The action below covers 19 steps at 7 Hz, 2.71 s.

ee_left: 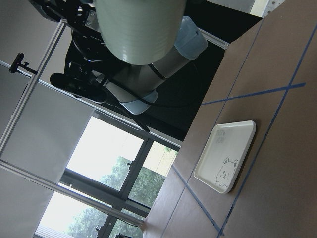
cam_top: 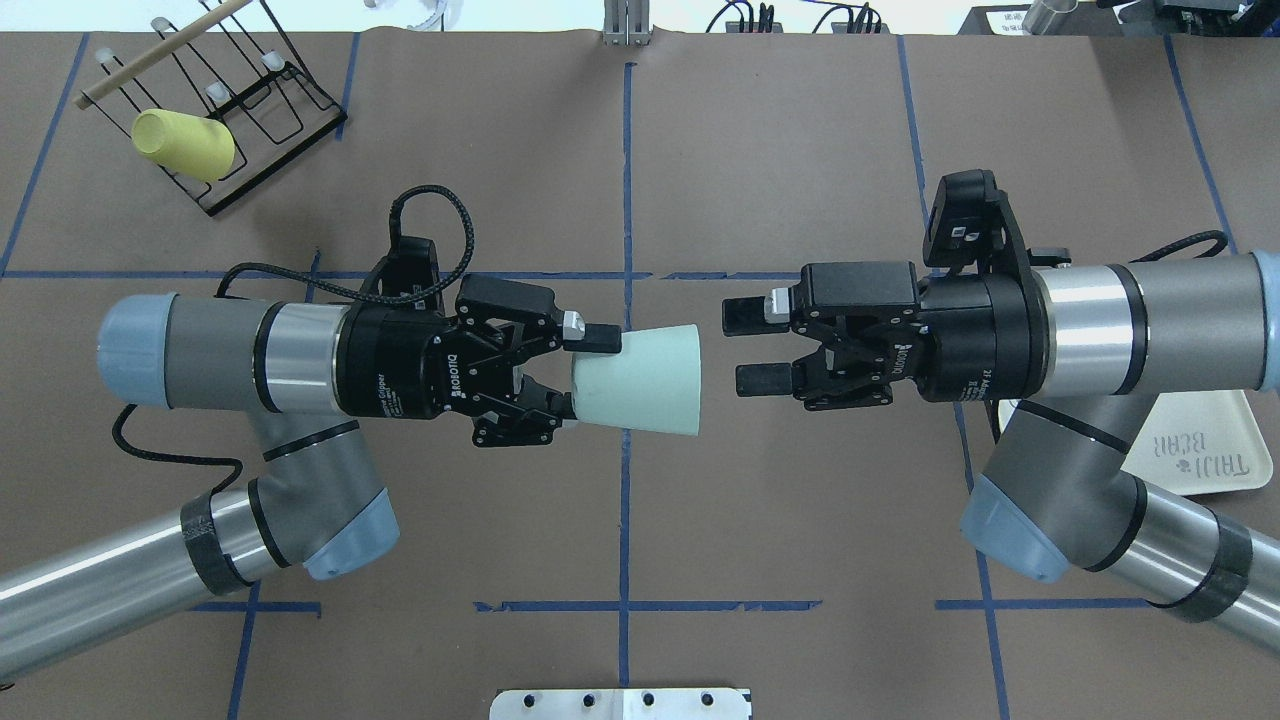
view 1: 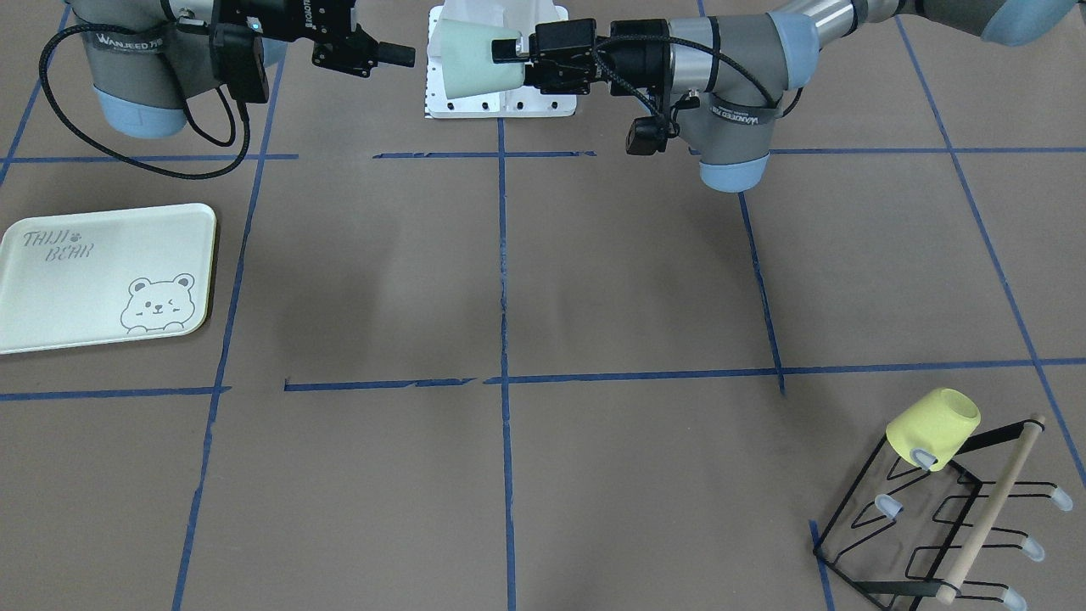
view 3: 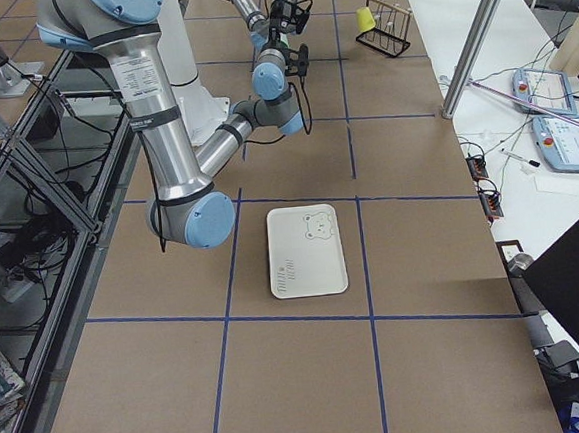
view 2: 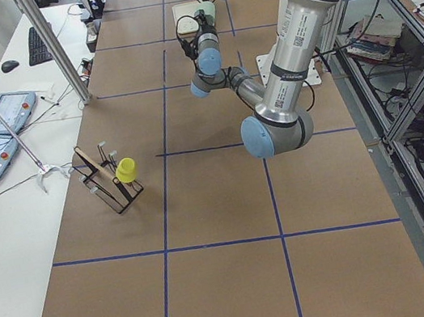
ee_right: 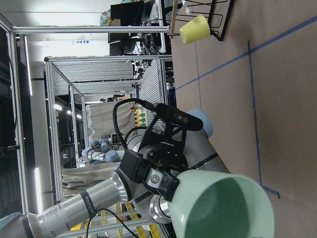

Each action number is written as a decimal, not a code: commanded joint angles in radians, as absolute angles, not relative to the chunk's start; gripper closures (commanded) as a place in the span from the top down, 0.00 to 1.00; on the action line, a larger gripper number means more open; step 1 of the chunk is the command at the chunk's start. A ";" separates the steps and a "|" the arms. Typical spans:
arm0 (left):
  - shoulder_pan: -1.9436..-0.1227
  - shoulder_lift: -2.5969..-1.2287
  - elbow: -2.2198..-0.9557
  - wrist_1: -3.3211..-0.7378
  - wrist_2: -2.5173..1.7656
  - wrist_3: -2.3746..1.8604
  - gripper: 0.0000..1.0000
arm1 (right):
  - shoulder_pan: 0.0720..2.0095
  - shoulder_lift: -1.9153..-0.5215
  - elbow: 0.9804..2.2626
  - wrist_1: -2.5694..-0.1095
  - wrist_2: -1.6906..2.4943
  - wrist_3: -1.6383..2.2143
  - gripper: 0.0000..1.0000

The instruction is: Left arm grabs green cup and hands to right arm on tray

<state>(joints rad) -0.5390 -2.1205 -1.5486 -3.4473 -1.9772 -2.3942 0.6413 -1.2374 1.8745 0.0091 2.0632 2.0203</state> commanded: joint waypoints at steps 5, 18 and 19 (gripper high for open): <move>-0.502 -2.118 -1.546 -3.487 -1.911 -2.399 0.08 | 0.551 -1.190 1.876 0.009 1.993 2.020 0.90; -0.725 -1.993 -1.510 -3.232 -1.847 -2.305 1.00 | 0.639 -1.425 1.836 -0.087 2.017 1.999 0.00; -0.741 -1.993 -1.511 -3.091 -1.973 -2.120 1.00 | 0.749 -1.434 1.756 -0.098 2.148 1.930 0.00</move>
<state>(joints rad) -0.7047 -1.9968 -1.5149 -3.2447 -1.8720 -2.2709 0.6462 -1.4029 1.8249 -0.0738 2.0400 1.9873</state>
